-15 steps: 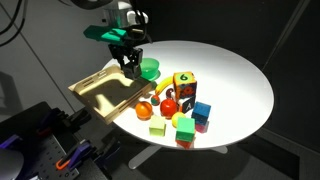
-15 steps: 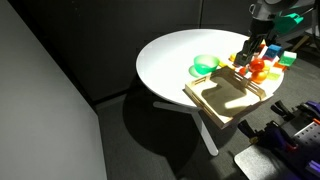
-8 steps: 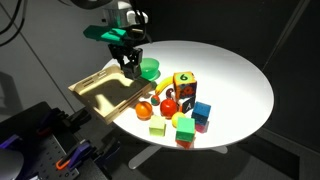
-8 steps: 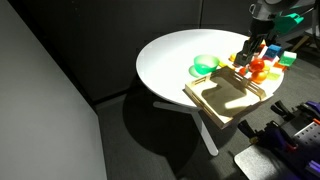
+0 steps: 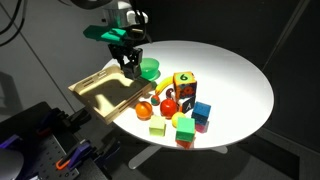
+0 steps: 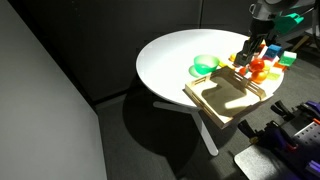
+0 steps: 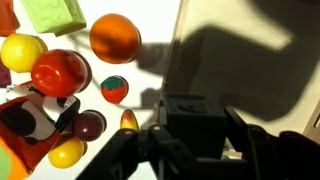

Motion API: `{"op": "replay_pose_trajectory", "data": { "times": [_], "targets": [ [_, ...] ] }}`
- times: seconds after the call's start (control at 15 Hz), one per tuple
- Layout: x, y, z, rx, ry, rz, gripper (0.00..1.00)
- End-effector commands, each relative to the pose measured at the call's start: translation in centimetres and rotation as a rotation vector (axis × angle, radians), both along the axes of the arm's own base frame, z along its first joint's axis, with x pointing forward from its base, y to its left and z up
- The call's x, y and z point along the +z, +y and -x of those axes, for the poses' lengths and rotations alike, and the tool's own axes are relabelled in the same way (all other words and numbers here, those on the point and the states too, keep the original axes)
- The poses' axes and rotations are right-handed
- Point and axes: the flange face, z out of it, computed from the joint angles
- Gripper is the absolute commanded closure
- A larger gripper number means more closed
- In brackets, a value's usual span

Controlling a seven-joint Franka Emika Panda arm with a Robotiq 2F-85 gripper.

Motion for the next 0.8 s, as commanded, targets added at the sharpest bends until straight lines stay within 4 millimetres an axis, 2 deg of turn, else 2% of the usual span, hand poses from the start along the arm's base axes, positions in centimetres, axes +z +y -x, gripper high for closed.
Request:
{"op": "replay_pose_trajectory", "data": {
  "times": [0.0, 0.53, 0.6, 0.73],
  "targets": [
    [0.05, 0.01, -0.02, 0.0, 0.001, 0.0, 0.42],
    [0.05, 0.01, -0.02, 0.0, 0.001, 0.0, 0.42],
    [-0.07, 0.03, -0.05, 0.001, 0.003, -0.003, 0.67],
    [-0.36, 0.1, -0.11, 0.003, 0.007, -0.001, 0.67]
  ]
}}
